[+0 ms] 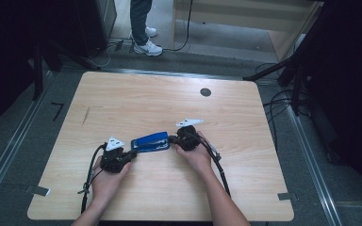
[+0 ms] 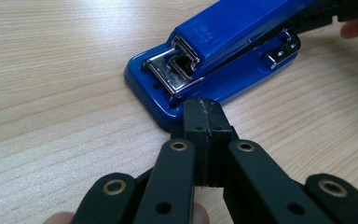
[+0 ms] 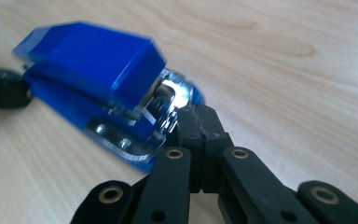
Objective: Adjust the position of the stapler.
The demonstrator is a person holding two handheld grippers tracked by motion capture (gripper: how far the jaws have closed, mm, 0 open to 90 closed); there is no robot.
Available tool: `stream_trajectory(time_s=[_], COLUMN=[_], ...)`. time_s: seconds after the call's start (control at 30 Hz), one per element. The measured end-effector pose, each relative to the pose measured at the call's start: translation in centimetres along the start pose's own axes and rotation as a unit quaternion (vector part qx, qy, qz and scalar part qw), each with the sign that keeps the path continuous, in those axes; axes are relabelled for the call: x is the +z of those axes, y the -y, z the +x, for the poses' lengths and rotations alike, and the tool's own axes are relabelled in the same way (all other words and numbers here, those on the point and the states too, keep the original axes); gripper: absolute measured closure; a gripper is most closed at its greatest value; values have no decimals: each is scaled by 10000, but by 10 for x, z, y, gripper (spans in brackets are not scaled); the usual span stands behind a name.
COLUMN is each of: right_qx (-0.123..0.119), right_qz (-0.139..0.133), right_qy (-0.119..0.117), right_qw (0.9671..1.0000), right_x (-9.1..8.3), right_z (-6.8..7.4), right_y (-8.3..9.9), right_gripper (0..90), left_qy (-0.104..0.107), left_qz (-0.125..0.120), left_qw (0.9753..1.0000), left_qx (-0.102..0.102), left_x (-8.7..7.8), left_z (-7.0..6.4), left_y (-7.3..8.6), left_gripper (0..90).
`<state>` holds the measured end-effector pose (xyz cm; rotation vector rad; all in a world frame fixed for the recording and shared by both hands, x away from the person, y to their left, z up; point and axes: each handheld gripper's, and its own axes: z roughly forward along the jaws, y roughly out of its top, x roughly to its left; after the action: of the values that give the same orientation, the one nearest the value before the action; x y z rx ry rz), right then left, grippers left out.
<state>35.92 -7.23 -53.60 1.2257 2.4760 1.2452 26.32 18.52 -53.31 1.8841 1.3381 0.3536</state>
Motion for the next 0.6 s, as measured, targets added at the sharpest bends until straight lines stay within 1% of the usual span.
stream_trajectory(time_s=[0.07, 0.13, 0.2, 0.27, 0.37, 0.47, 0.53, 0.6], right_qx=[65, 177, 345, 429, 422, 524, 503, 467], right_qz=[-91, -151, -224, -233, -221, -239, -233, -192], right_qy=[111, 156, 5, -117, -146, -202, -262, -282], right_qw=[9999, 9996, 9992, 9987, 9988, 9981, 9981, 9983], right_x=[4, 9, 12, 15, 21, 22, 22, 21], right_z=[-1, -3, -8, -11, -12, -14, -14, -13], right_y=[-4, -9, -12, -15, -17, -16, -16, -15], right_gripper=[900, 900, 900, 900, 900, 900, 900, 900], left_qy=[-17, -15, -16, -20, -29, -62, -75, -99], left_qz=[2, 24, 29, 34, 29, 20, -11, 5], left_qw=[10000, 10000, 10000, 10000, 10000, 10000, 10000, 9999], left_qx=[11, 9, 14, 10, 15, 30, -1, 13], left_x=[0, 0, -1, -1, -1, -2, -2, -3], left_z=[0, 0, 0, 1, 1, 1, 2, 3], left_y=[0, 0, 0, 1, 1, 1, 1, 1], left_gripper=[900, 900, 900, 900, 900, 900, 900, 900])
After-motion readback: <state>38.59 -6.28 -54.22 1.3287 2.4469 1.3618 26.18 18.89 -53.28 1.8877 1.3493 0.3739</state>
